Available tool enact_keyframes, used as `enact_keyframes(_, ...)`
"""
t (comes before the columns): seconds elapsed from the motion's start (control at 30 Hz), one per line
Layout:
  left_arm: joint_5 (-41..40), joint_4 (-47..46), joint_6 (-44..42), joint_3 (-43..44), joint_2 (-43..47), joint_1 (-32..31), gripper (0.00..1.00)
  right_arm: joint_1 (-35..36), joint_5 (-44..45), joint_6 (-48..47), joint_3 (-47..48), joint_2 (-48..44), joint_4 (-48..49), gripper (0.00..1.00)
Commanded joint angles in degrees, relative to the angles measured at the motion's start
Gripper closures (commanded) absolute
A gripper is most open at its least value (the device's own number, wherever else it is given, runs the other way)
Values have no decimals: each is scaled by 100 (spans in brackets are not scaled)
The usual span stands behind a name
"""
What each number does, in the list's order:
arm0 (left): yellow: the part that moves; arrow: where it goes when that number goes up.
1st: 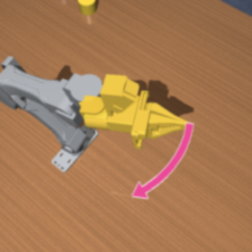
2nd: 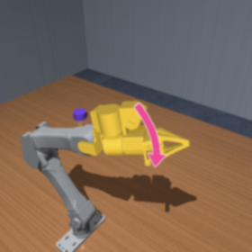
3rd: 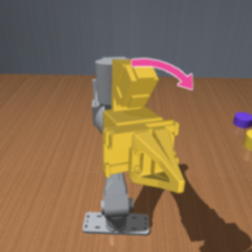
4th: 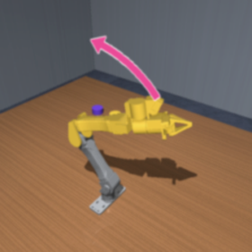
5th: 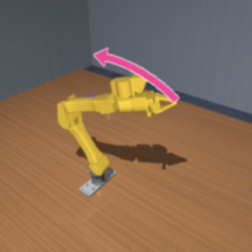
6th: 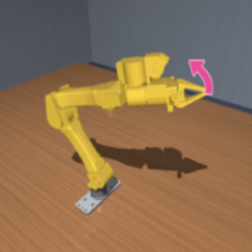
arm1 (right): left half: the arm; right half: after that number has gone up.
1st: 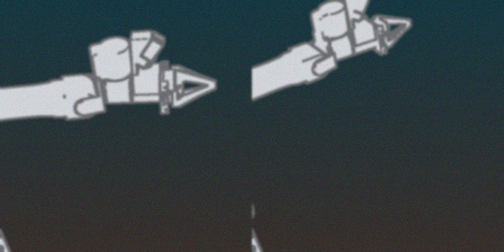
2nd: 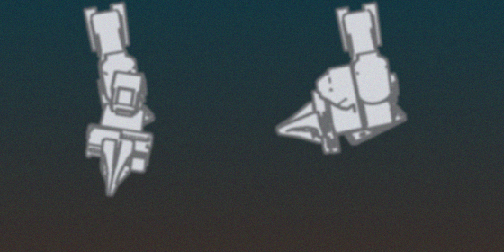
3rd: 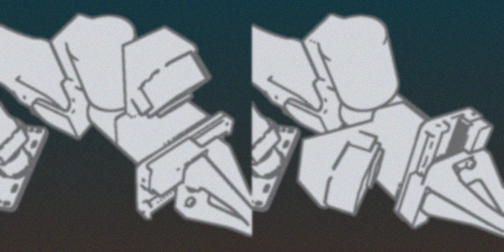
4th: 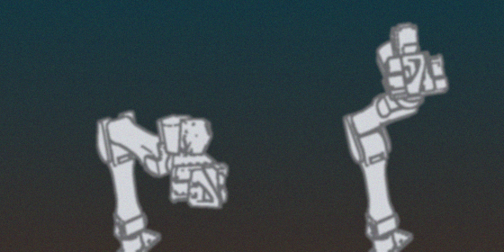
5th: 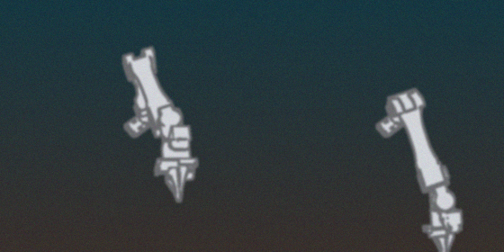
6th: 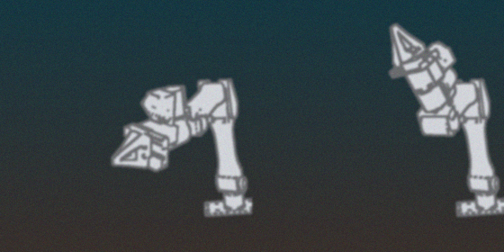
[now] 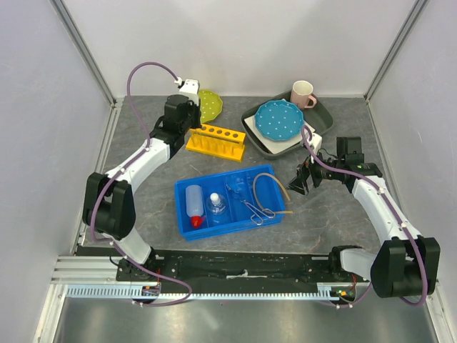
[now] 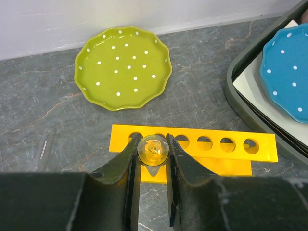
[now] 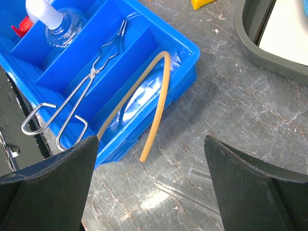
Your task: Organize the chemistry lab equipment
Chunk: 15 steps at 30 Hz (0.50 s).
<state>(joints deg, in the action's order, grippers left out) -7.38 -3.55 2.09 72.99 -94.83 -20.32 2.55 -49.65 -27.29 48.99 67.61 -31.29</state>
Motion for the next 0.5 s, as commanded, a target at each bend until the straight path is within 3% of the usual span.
enact_keyframes(0.0,-10,-365,-165,-57,-45,36,87,-35,-256,-145,14,41,132,2)
enact_keyframes(0.47,254,-401,-103,-153,-344,72,82,-114,-335,-154,23,85,105,2)
